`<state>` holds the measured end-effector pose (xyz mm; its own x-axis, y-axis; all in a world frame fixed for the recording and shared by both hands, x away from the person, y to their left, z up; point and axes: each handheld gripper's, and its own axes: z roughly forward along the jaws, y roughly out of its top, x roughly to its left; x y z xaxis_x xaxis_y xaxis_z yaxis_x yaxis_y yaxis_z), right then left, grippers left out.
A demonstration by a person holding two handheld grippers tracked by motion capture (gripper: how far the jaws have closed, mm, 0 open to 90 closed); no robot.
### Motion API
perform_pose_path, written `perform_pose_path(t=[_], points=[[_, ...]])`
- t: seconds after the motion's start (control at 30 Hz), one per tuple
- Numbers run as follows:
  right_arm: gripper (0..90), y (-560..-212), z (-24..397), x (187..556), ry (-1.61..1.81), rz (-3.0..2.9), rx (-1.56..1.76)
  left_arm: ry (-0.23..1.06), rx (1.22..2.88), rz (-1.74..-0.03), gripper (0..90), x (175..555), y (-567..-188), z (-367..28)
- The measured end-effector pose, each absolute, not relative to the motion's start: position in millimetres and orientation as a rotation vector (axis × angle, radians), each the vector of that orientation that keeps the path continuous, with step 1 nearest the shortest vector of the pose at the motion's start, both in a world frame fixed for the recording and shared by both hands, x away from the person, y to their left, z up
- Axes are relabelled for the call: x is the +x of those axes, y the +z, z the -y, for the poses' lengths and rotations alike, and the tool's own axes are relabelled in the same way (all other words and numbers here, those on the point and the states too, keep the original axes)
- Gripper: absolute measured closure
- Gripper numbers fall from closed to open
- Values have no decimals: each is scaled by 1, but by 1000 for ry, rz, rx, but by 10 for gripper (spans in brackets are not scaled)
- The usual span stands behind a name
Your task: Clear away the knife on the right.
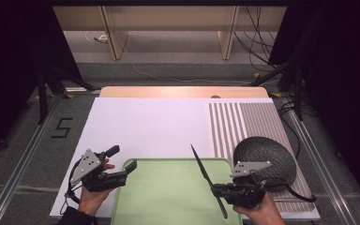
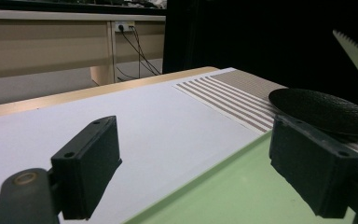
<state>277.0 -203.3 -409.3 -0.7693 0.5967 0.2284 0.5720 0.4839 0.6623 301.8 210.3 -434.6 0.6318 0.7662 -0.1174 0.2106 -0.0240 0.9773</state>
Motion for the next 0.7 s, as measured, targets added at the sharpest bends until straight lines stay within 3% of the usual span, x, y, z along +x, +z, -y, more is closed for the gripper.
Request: perform_pose_path(t=[0.7], points=[[807,-431,185,275,910,-2821,1062,537,1571,-837,157,302,-435,-210]])
